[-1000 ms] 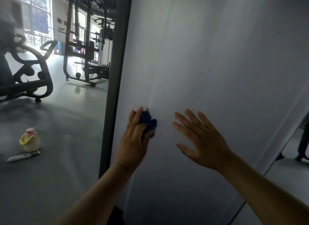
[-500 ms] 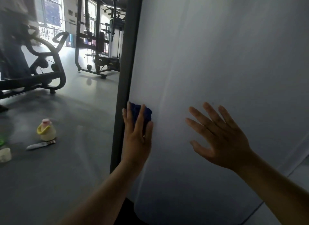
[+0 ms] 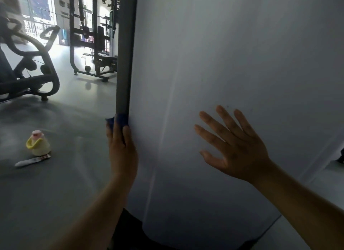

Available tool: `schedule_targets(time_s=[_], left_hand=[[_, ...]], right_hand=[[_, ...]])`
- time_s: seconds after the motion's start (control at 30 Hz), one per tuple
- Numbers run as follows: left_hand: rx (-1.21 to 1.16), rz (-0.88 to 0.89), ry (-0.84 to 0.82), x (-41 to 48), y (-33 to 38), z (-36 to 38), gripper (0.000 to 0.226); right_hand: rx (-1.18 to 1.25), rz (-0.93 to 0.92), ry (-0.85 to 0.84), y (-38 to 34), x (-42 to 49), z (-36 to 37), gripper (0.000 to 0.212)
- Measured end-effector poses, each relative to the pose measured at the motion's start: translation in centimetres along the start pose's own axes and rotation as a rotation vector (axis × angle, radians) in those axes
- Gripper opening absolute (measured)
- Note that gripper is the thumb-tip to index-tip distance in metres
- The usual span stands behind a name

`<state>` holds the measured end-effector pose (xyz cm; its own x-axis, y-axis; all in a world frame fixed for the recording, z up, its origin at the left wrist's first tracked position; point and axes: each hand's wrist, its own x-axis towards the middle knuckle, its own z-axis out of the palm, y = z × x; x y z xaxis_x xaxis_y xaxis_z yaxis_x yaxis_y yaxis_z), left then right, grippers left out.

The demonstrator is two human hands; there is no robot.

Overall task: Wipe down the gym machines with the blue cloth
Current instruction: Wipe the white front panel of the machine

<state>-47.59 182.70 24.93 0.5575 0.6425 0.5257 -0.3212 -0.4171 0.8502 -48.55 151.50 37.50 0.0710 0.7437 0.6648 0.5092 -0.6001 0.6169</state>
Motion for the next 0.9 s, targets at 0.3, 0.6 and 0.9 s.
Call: schedule_targets(time_s=[0.3,0.6,0.9], left_hand=[[0.055,0.185,-0.09,-3.4,-1.0,0.3,0.052],[0.023,0.02,-0.067,-5.8,-1.7,1.2,0.056],[0.086,0.119,-0.162,-7.3,-4.6,0.7,0.056]], right_hand=[[-0.022,-0.002,0.023,-0.2,0.0,0.4,0.067],[-0.028,-0.002,0.033,-0.2,-0.2,0.5,0.067],[-0.053,-0.009,0.032,-0.2,-0.4,1.0,0.067]])
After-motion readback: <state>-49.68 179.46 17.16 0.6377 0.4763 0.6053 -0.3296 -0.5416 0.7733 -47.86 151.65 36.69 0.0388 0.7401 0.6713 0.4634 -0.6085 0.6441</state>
